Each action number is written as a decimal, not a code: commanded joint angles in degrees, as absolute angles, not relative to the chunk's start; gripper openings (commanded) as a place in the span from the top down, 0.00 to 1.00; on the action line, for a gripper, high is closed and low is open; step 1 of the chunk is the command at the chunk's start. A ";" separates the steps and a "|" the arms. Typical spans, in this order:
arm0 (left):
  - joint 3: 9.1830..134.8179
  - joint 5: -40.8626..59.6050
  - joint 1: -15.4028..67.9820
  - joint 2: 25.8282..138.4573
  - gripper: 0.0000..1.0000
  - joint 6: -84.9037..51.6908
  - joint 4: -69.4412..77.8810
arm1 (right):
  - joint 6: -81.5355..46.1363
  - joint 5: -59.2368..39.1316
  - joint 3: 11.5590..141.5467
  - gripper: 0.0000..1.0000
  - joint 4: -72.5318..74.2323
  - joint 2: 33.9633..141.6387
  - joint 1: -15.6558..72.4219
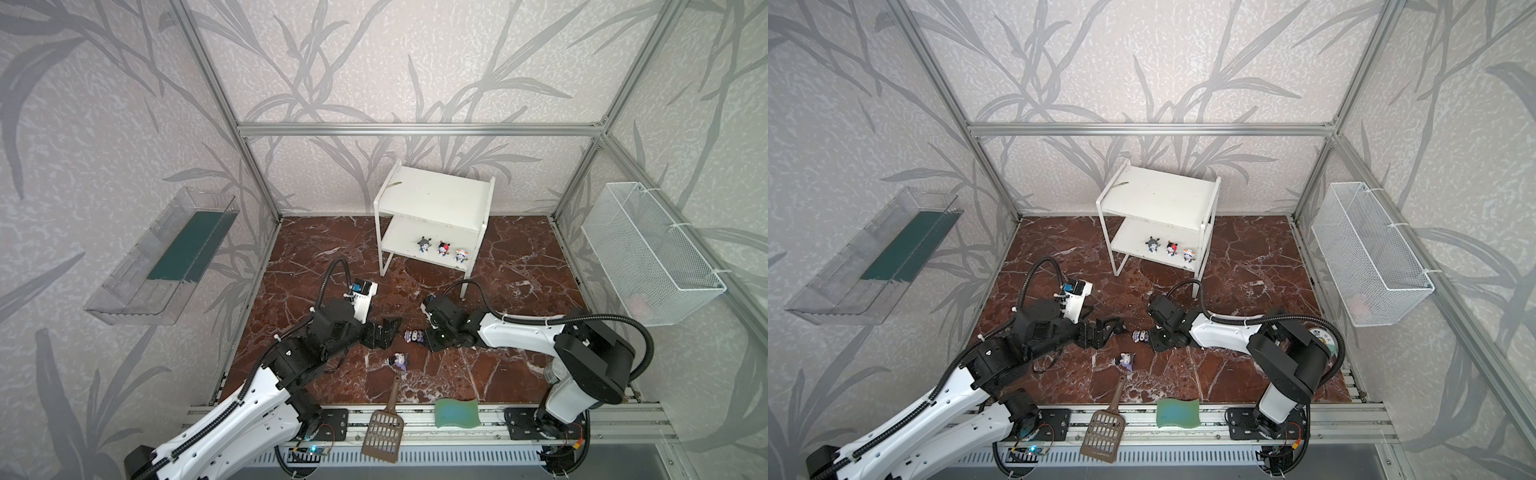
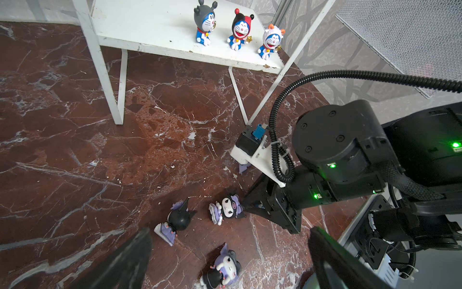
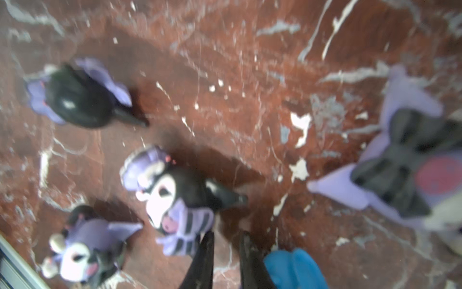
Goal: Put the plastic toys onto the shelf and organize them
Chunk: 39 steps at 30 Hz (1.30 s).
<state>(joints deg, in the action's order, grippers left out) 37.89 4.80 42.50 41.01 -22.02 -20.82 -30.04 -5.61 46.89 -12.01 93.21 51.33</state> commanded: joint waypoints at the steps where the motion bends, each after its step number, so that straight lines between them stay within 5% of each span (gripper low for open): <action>1: 38.13 4.20 42.73 41.37 0.01 -21.18 -20.02 | -26.63 -4.81 44.59 0.79 -18.92 88.29 51.44; 12: 38.76 3.99 42.71 41.79 0.01 -20.75 -20.41 | -24.97 -1.15 39.47 0.73 -26.71 67.92 49.92; 16: 39.21 4.29 42.72 42.19 0.01 -20.43 -20.48 | -30.93 -3.35 36.17 0.61 -26.18 66.19 49.40; 22: 39.03 4.49 42.73 42.19 0.01 -20.49 -20.42 | -35.59 -10.38 32.94 0.47 -20.49 68.18 49.47; 39: 38.67 4.06 42.93 39.90 0.01 -21.01 -21.07 | -35.33 -4.87 36.20 0.51 -14.23 82.05 49.81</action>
